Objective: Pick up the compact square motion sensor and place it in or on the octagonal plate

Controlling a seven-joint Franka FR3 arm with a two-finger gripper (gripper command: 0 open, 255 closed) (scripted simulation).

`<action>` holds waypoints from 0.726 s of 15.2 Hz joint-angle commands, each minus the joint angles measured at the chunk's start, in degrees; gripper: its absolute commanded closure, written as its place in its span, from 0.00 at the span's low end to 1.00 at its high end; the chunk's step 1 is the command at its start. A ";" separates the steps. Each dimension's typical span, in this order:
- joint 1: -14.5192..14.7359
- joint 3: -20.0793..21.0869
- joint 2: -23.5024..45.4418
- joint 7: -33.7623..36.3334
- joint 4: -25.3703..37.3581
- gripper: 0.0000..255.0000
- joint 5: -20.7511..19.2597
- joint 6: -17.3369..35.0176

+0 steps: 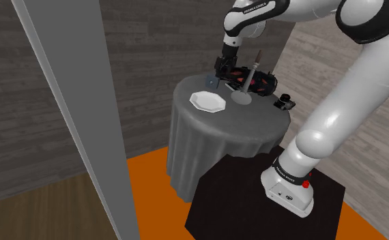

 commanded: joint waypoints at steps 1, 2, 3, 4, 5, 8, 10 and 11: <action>-0.44 -0.52 4.71 -2.09 3.82 0.00 1.39 1.01; -0.73 -0.69 6.94 -3.07 5.74 0.00 2.09 1.34; -1.08 -0.79 9.18 -4.01 7.74 0.00 2.81 1.59; -1.45 -0.86 11.43 -4.92 9.84 0.00 3.52 1.76; -1.88 -0.87 13.69 -5.80 12.02 0.00 4.23 1.85; -2.90 -0.67 18.53 -7.48 16.28 0.00 5.70 2.47; -2.94 -0.54 19.16 -7.65 15.56 0.00 5.96 3.79; -2.96 -0.48 19.49 -7.74 15.22 0.00 6.09 4.45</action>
